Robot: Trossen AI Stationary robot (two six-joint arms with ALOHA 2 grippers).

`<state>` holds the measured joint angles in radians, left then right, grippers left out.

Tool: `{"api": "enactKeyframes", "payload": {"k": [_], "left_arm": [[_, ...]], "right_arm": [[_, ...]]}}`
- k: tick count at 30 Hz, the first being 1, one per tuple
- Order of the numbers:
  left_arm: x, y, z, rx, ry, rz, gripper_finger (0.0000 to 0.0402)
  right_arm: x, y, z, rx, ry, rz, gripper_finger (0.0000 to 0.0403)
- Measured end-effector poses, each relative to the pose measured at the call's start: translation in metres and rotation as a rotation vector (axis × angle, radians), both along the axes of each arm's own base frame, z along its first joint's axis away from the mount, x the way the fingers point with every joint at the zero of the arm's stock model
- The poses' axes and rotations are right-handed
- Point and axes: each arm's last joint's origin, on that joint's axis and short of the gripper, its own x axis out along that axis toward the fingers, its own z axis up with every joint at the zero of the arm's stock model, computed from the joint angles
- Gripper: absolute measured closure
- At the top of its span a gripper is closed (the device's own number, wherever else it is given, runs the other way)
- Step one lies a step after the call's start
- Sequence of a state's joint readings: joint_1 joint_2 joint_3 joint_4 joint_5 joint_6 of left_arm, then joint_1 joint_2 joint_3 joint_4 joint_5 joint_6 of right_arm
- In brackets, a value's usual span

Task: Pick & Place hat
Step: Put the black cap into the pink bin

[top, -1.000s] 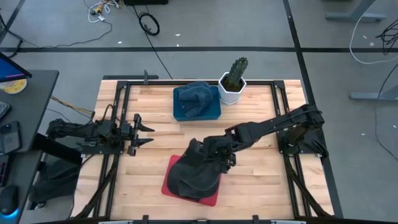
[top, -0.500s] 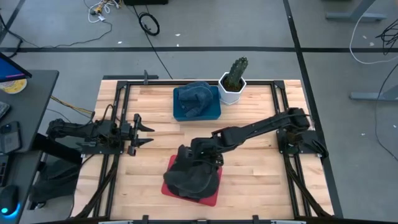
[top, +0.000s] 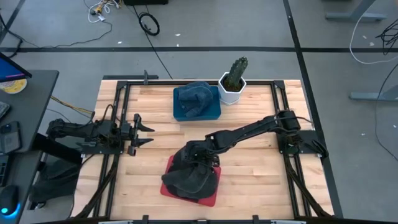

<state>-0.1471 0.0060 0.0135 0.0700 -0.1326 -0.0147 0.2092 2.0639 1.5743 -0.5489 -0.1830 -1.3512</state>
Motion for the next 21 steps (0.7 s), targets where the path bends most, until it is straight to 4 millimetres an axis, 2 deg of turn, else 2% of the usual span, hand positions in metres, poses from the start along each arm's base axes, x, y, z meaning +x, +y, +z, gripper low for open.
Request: {"api": "enactKeyframes", "payload": {"k": [4,10,13,17,21], "left_arm": [[0.000,0.000,0.000,0.000,0.000,0.000,0.0209],[0.000,0.000,0.000,0.000,0.001,0.000,0.0209],[0.000,0.000,0.000,0.000,0.001,0.000,0.0209],[0.000,0.000,0.000,0.000,0.001,0.000,0.0209],[0.000,0.000,0.000,0.000,0.000,0.000,0.0209]], "right_arm": [[-0.003,-0.001,0.015,-0.013,-0.054,-0.018,0.0403],[-0.016,-0.002,0.060,-0.045,-0.186,-0.012,0.0403],[-0.022,-0.002,0.075,-0.021,-0.223,-0.001,0.0403],[-0.025,0.005,0.077,0.010,-0.213,0.028,0.0403],[-0.023,0.015,0.062,0.057,-0.152,0.080,0.0403]]}}
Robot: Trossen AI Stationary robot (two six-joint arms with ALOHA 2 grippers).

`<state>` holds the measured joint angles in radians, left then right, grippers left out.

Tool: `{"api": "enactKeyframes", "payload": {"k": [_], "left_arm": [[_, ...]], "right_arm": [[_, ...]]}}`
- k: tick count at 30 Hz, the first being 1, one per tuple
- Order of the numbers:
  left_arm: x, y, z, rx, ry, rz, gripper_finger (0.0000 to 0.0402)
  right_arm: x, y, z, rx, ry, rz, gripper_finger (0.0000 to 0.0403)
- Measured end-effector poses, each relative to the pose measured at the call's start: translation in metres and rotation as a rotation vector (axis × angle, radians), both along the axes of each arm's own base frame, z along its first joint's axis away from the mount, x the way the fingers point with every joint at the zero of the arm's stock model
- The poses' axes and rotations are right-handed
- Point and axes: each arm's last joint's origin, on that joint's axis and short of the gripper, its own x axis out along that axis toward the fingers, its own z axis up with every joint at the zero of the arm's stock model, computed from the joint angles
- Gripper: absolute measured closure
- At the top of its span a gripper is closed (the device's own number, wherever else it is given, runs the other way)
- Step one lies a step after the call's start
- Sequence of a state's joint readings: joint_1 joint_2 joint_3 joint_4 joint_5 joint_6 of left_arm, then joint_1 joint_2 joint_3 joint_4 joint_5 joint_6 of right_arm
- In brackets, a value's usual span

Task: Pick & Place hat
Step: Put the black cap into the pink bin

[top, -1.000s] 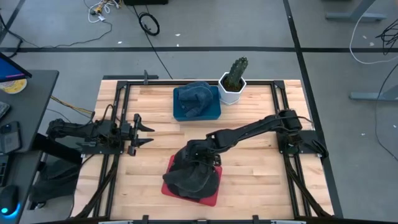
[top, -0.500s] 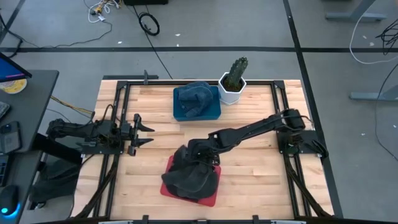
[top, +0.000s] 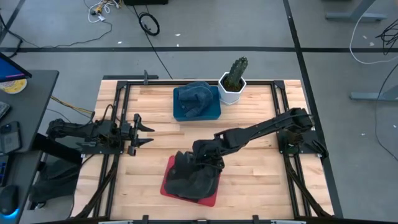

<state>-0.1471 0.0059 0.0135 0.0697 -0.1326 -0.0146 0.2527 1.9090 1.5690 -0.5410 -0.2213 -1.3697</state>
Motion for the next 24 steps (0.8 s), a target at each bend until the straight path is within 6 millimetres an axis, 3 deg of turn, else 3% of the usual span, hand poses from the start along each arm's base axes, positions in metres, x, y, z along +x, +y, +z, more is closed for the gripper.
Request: {"api": "enactKeyframes", "payload": {"k": [4,16,24], "left_arm": [[0.000,0.000,0.000,0.000,0.000,0.000,0.0209],[0.000,0.000,0.000,0.000,0.000,0.000,0.0209],[0.000,0.000,0.000,0.000,0.000,0.000,0.0209]], "right_arm": [[0.006,0.007,-0.018,-0.037,0.026,0.011,0.0403],[0.031,0.001,-0.093,-0.021,0.171,-0.005,0.0403],[0.031,0.001,-0.092,0.047,0.200,-0.087,0.0391]]}}
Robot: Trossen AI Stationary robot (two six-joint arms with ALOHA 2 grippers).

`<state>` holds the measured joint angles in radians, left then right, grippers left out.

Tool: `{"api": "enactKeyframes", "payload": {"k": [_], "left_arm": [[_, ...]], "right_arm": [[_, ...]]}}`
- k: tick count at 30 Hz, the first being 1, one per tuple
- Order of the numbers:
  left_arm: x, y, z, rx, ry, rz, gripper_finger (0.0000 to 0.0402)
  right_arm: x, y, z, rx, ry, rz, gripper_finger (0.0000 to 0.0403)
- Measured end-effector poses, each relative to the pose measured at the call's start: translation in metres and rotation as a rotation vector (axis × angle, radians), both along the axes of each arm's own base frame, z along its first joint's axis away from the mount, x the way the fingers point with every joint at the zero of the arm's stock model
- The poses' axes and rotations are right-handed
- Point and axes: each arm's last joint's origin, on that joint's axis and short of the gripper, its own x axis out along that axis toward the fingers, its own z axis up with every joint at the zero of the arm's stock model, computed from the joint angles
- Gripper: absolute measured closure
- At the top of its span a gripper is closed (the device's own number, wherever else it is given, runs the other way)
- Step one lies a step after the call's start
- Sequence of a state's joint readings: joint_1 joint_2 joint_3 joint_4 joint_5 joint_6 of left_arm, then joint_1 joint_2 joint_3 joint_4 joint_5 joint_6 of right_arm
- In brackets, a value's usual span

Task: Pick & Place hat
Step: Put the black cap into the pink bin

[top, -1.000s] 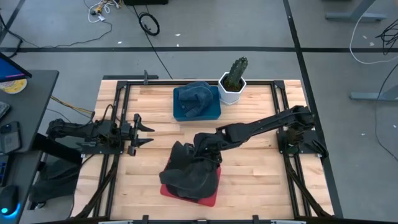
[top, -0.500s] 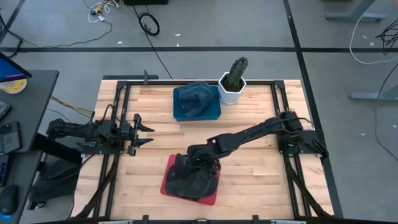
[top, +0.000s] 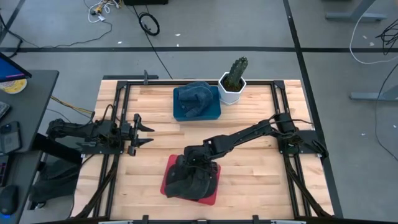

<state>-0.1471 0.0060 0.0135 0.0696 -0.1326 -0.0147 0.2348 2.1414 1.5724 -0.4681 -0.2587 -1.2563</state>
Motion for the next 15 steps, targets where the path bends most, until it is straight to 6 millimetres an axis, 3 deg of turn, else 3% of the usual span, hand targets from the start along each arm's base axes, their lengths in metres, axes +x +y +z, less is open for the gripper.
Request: {"api": "enactKeyframes", "payload": {"k": [7,15], "left_arm": [[0.000,0.000,0.000,0.000,0.000,0.000,0.0209],[0.000,0.000,0.000,0.000,0.000,0.000,0.0209]], "right_arm": [[-0.003,-0.002,0.014,0.001,-0.022,-0.029,0.0313],[-0.016,-0.009,0.056,-0.031,-0.072,-0.164,0.0243]]}}
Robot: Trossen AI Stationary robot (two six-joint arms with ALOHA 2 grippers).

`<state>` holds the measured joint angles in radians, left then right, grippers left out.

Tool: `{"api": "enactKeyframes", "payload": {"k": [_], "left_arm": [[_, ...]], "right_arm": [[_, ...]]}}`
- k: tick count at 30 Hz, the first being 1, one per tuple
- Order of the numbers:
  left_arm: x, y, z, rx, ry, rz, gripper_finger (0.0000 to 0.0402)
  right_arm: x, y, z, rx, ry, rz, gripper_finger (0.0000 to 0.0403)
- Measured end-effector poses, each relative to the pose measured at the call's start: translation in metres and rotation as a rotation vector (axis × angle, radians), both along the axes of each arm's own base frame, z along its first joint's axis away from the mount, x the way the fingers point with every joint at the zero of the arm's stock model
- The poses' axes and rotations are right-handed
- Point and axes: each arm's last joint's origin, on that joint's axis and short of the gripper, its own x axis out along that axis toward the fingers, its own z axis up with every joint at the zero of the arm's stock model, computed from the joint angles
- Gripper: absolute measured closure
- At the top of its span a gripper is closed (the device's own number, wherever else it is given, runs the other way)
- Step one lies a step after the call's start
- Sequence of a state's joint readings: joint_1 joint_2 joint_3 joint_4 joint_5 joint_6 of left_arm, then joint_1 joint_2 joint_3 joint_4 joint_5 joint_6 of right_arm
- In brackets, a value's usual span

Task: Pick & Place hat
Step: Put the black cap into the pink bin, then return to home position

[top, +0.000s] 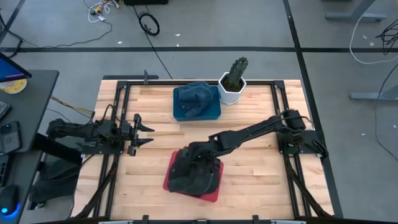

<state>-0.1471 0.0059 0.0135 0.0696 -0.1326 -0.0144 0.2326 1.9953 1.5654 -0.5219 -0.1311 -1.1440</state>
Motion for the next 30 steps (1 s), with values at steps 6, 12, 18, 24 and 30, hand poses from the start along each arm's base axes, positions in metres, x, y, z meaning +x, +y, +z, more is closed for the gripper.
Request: {"api": "enactKeyframes", "payload": {"k": [6,12,18,24,30], "left_arm": [[0.000,0.000,0.000,0.000,0.000,0.000,0.0209],[0.000,0.000,0.000,0.000,0.000,0.000,0.0209],[0.000,0.000,0.000,0.000,0.000,0.000,0.0209],[0.000,0.000,0.000,0.000,0.000,0.000,0.0209],[0.000,0.000,0.000,-0.001,0.001,0.000,0.0209]], "right_arm": [[-0.014,-0.005,0.041,0.135,-0.033,-0.204,0.0223],[-0.024,-0.012,0.070,0.319,-0.052,-0.505,0.0224],[-0.020,-0.013,0.089,0.485,-0.158,-0.616,0.0224],[-0.032,-0.034,0.111,0.605,-0.151,-0.770,0.0224],[-0.067,-0.049,0.125,0.751,-0.179,-0.716,0.0224]]}}
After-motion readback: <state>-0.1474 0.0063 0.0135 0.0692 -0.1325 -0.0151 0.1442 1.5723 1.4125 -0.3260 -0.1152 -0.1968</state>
